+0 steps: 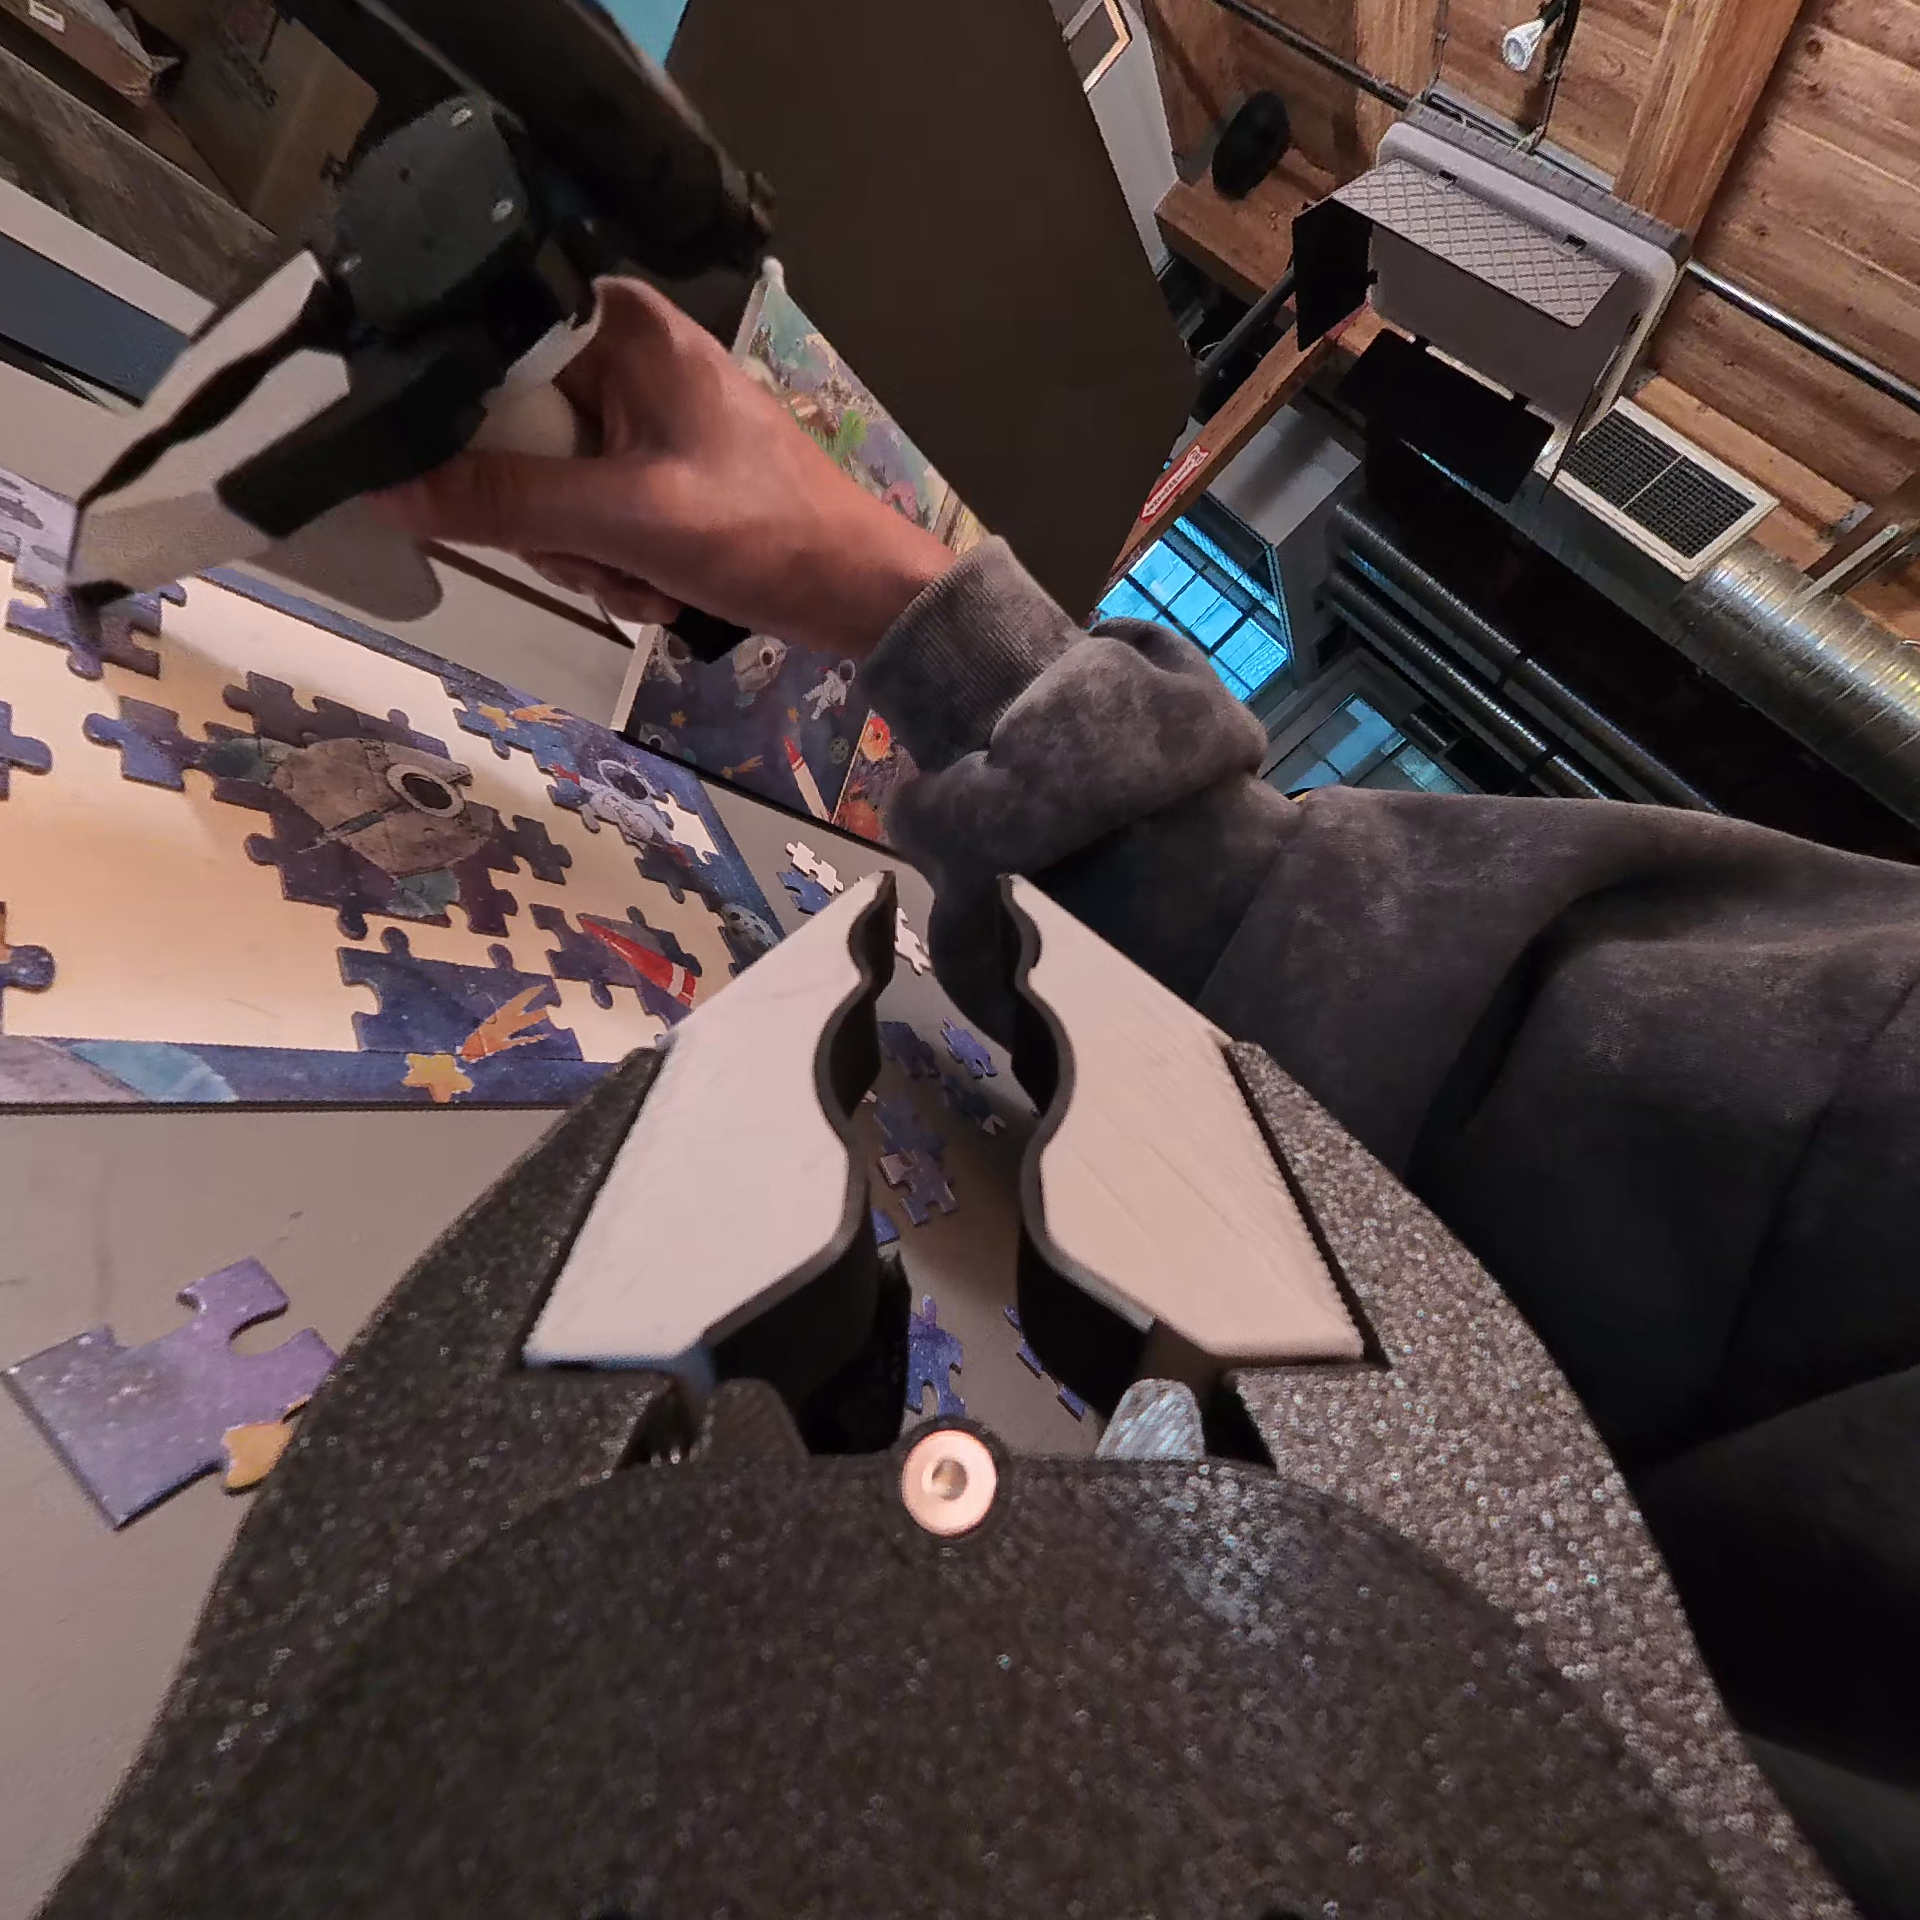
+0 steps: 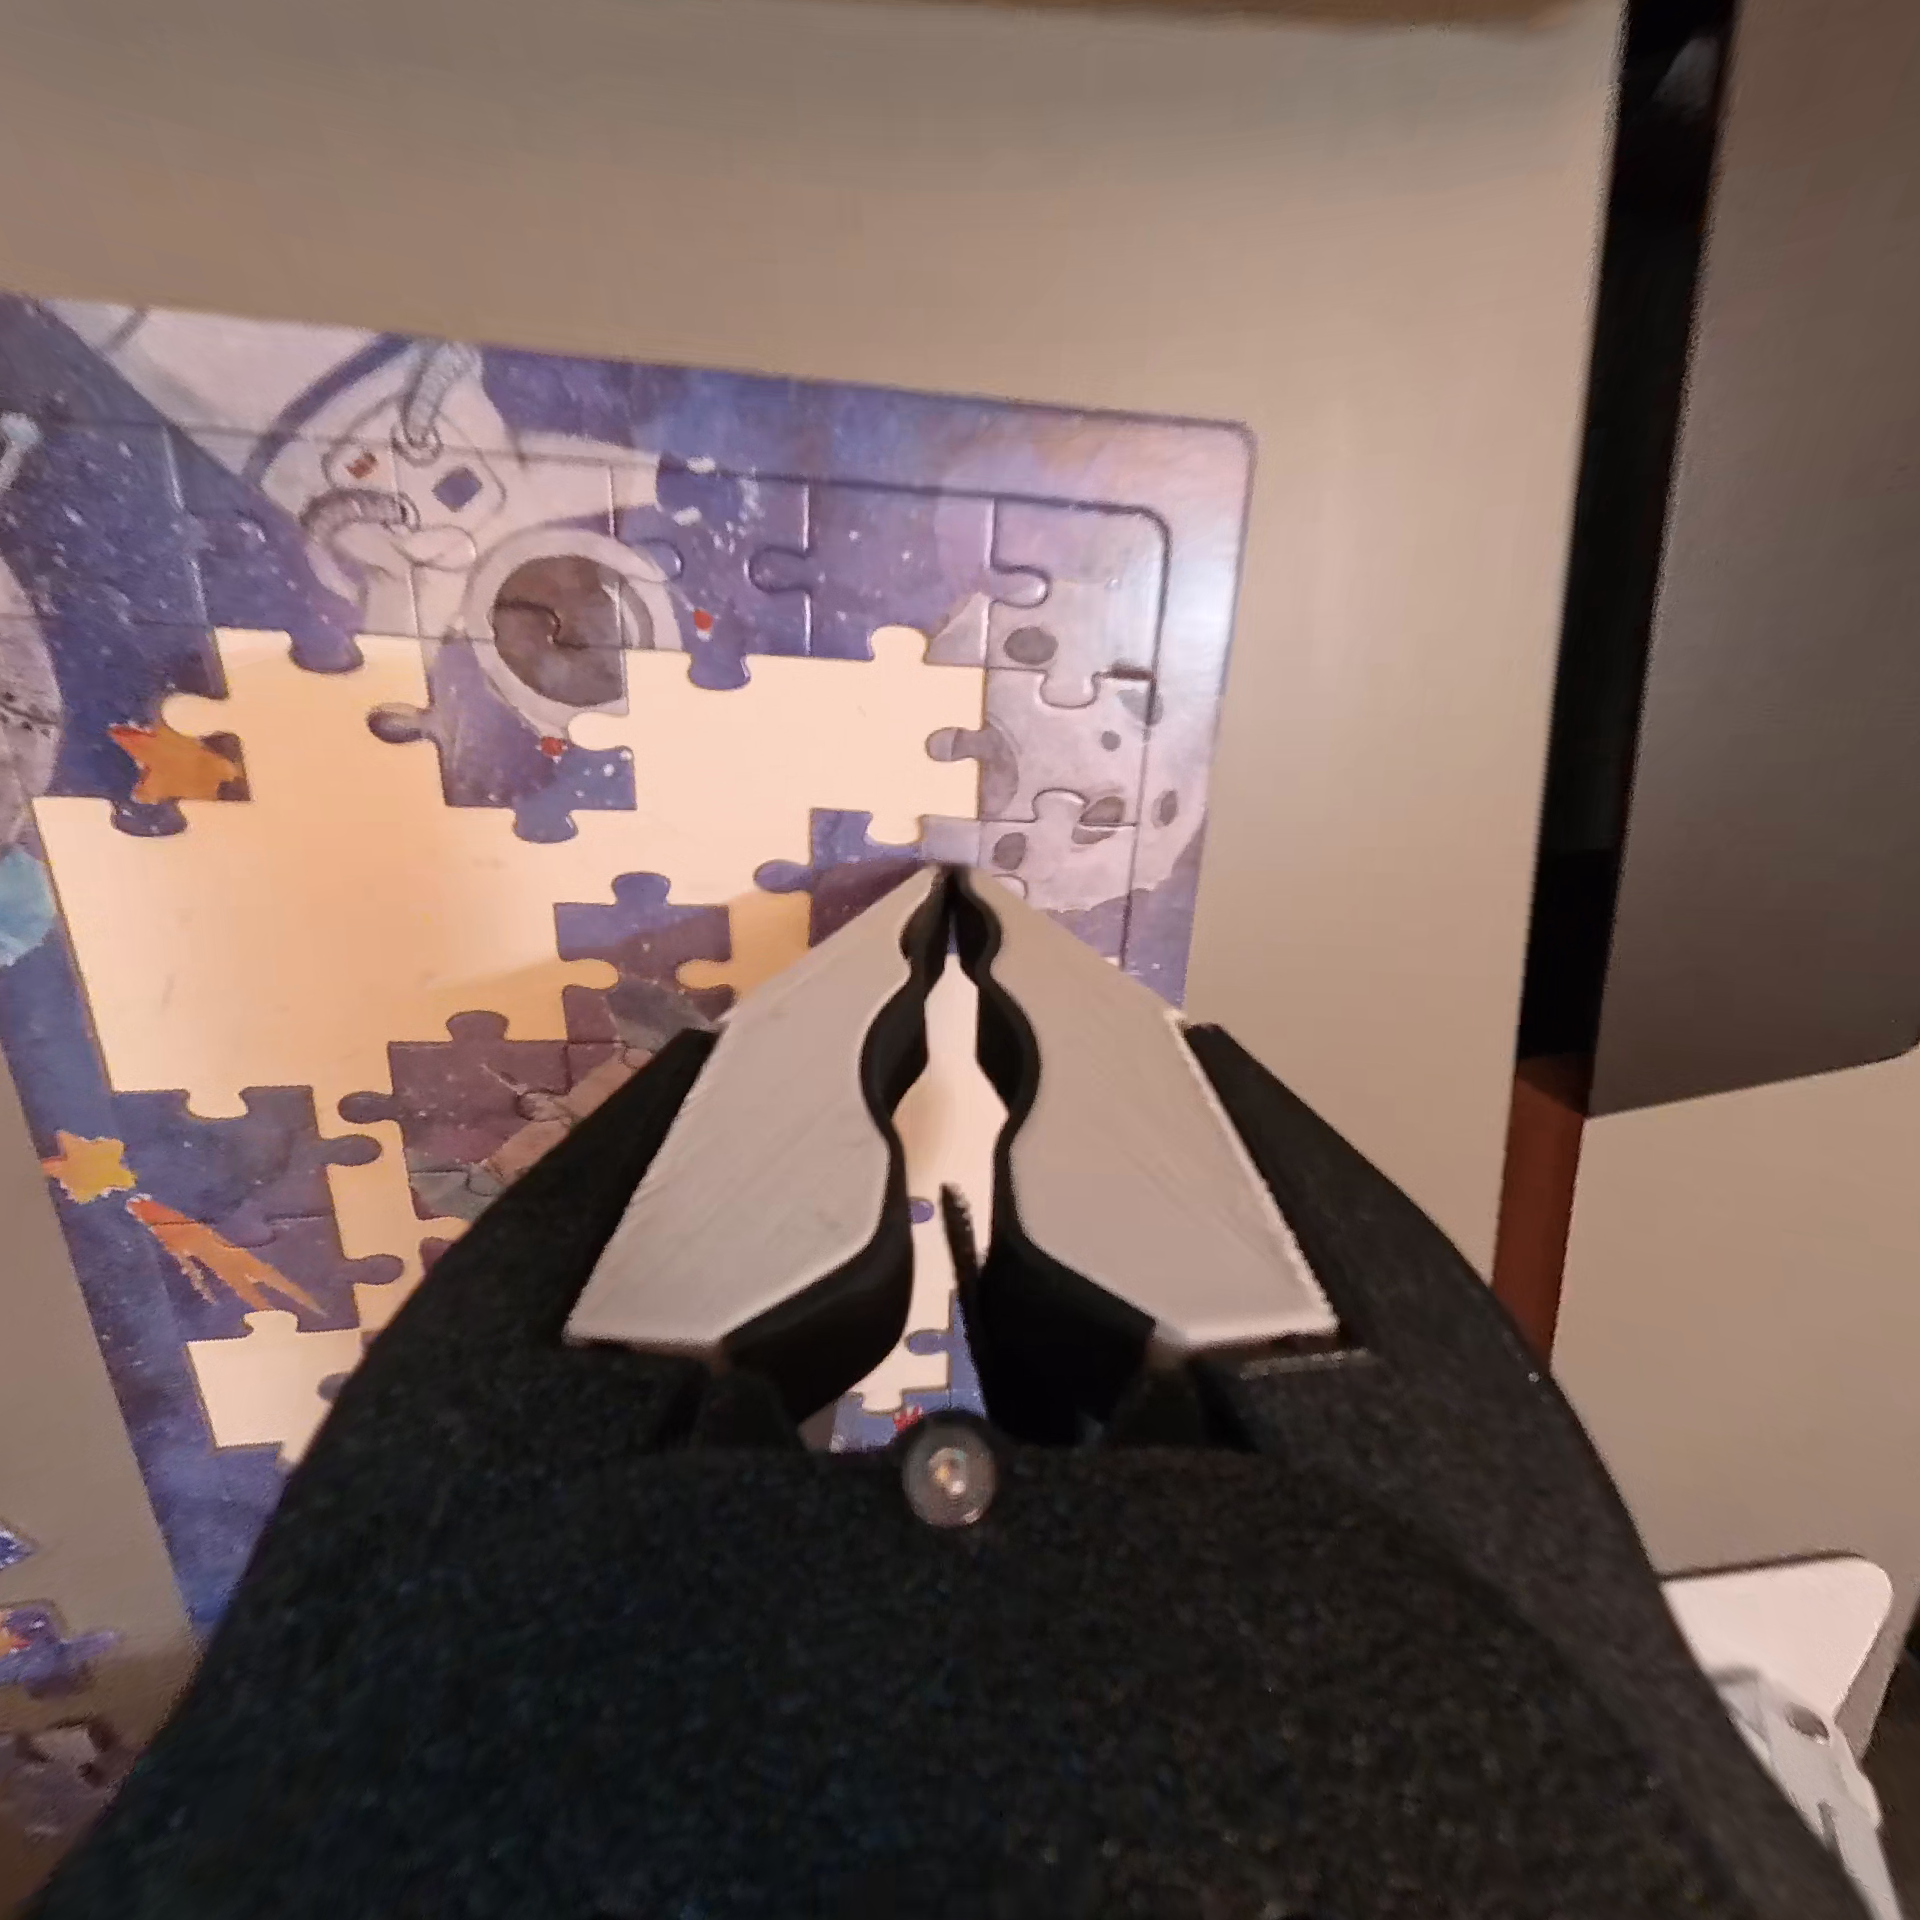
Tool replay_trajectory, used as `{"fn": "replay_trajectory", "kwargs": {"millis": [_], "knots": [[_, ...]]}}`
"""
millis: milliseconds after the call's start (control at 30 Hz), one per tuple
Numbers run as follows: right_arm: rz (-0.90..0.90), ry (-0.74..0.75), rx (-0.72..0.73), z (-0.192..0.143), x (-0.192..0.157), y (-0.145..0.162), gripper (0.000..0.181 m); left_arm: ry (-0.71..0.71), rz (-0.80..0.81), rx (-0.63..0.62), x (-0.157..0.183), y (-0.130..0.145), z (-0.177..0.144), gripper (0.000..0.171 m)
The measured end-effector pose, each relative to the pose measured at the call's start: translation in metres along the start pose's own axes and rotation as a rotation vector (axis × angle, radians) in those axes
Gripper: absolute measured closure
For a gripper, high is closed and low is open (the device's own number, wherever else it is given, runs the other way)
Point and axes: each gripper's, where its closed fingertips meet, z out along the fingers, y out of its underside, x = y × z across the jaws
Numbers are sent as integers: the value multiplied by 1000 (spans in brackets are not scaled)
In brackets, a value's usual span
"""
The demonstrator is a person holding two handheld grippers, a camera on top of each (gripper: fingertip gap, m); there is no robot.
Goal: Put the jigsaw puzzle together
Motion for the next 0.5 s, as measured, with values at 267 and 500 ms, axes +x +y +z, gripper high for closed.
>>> {"fn": "replay_trajectory", "kwargs": {"millis": [267, 500], "knots": [[38, 29, 68, -14, 13, -15, 181, -1, -2, 2, 0, 0, -1, 153], [41, 25, -1, 1, 10, 2, 181, -1, -1, 0, 0, 1, 0, 153]]}}
